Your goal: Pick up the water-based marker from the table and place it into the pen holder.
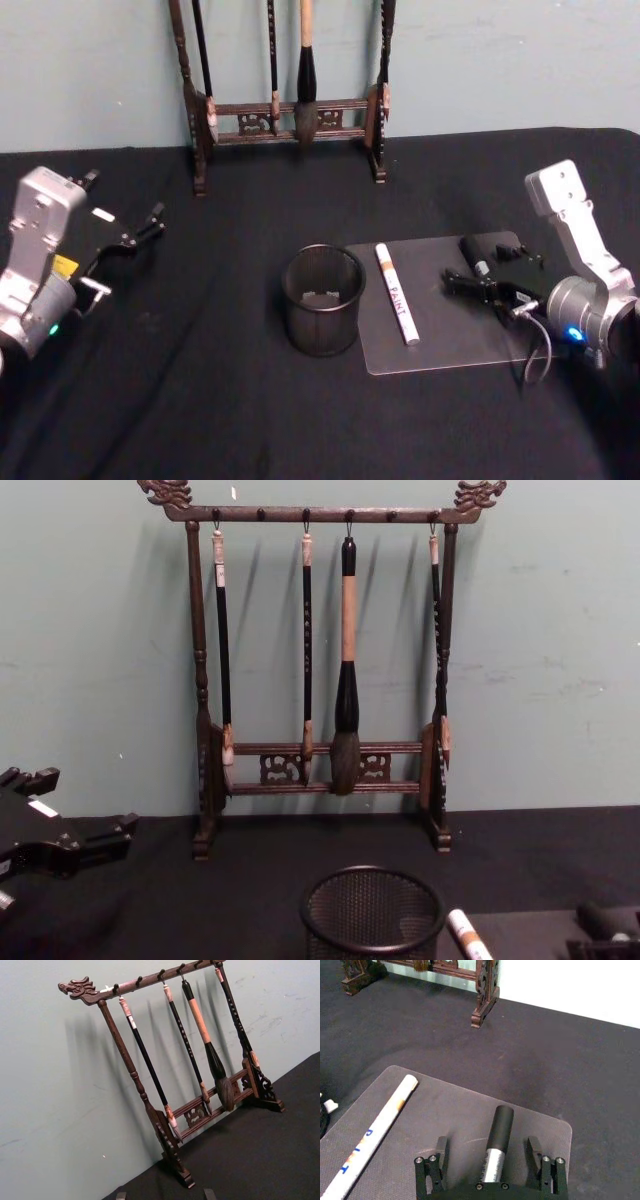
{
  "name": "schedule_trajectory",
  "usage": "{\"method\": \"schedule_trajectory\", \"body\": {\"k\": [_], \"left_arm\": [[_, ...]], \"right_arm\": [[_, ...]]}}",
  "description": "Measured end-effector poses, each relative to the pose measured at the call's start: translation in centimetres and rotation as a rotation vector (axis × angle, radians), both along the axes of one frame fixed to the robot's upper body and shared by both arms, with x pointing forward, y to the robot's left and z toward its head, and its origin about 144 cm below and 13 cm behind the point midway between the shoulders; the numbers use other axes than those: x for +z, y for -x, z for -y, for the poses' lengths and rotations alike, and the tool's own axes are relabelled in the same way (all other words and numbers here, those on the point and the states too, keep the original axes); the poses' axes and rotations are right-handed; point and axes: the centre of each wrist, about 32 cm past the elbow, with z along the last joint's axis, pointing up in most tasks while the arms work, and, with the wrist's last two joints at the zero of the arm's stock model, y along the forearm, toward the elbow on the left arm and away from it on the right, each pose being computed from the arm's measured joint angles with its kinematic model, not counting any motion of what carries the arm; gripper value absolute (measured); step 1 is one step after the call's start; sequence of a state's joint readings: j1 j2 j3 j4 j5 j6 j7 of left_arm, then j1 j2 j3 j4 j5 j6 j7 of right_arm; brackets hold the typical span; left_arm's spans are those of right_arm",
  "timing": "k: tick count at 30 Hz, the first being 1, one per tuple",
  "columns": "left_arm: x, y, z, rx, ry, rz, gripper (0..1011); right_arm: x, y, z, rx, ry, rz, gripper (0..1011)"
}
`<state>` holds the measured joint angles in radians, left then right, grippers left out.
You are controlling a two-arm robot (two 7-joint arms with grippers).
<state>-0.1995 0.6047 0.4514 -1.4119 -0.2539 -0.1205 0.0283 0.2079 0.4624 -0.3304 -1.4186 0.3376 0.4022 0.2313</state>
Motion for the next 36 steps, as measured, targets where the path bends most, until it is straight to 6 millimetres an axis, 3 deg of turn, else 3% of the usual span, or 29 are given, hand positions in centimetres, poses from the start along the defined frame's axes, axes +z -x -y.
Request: {"method": "schedule_trajectory", "body": {"k": [28, 36], "left_arm": [[0.00, 0.00, 0.00, 0.000, 0.000, 0.000, 1001], [0.00, 0.00, 0.00, 0.000, 0.000, 0.000, 1001]], "right_arm": [[-0.43, 0.11, -0.07, 0.000, 0.000, -0.013, 1000], [-0.41, 0.10, -0.08, 0.001, -0.002, -0.013, 828]]}}
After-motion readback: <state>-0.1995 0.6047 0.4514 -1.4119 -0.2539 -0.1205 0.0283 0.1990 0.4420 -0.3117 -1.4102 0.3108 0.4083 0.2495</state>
